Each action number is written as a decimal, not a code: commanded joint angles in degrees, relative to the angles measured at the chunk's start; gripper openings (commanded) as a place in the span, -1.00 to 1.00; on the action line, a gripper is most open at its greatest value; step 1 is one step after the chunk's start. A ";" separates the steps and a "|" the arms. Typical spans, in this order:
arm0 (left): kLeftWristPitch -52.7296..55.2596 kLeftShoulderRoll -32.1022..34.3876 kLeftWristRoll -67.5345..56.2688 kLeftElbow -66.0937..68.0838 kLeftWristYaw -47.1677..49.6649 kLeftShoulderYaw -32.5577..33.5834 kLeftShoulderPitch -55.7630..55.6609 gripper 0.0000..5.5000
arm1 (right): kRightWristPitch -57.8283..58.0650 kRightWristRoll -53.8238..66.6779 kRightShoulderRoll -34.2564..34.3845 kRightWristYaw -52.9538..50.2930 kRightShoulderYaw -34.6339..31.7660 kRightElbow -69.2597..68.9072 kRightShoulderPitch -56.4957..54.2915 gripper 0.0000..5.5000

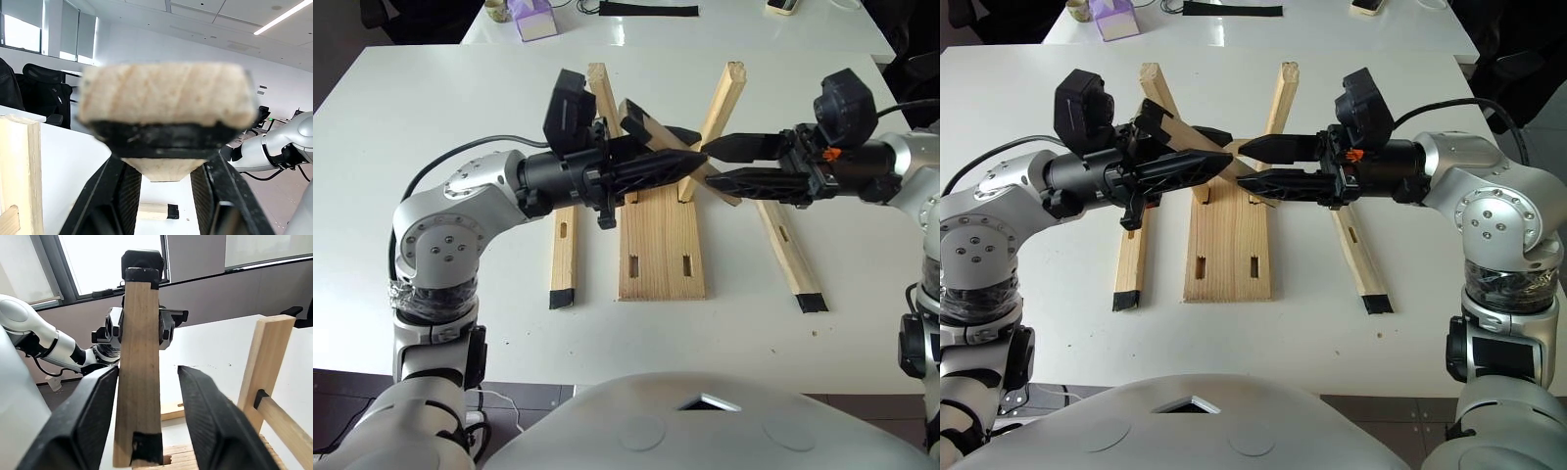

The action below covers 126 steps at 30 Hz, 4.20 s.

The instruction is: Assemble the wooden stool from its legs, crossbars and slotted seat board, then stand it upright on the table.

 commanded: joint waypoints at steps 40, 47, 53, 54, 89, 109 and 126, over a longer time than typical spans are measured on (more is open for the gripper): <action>-52.58 19.45 49.35 35.06 -37.22 2.64 16.59 -0.52 | -11.72 -8.46 0.52 -13.76 -14.51 -8.46 28.48 -0.09; -52.05 19.04 48.33 33.22 -37.20 2.55 17.92 -0.52 | -12.88 -9.93 0.06 -12.93 -13.61 -7.94 28.62 -0.09; -52.01 19.43 48.59 32.87 -37.63 2.18 18.08 -0.52 | -13.71 -11.46 0.03 -12.87 -12.49 -7.80 28.53 -0.09; -51.93 19.53 48.64 32.83 -37.74 2.10 18.09 -0.52 | -13.77 -11.64 0.03 -12.84 -12.44 -7.83 28.51 -0.09; -45.51 21.71 51.35 26.40 -37.53 0.69 23.47 -0.52 | -16.41 -17.60 -0.99 -9.98 -10.51 -5.77 28.73 -0.09; -36.55 19.34 52.56 31.48 -35.95 -9.76 20.20 -0.52 | -18.93 -24.25 -1.55 -7.67 -4.57 -1.58 24.83 -0.09; -38.70 18.96 51.20 32.09 -33.06 -9.36 21.80 -0.52 | -20.72 -27.07 -1.75 -7.28 -3.56 -1.56 25.99 -0.09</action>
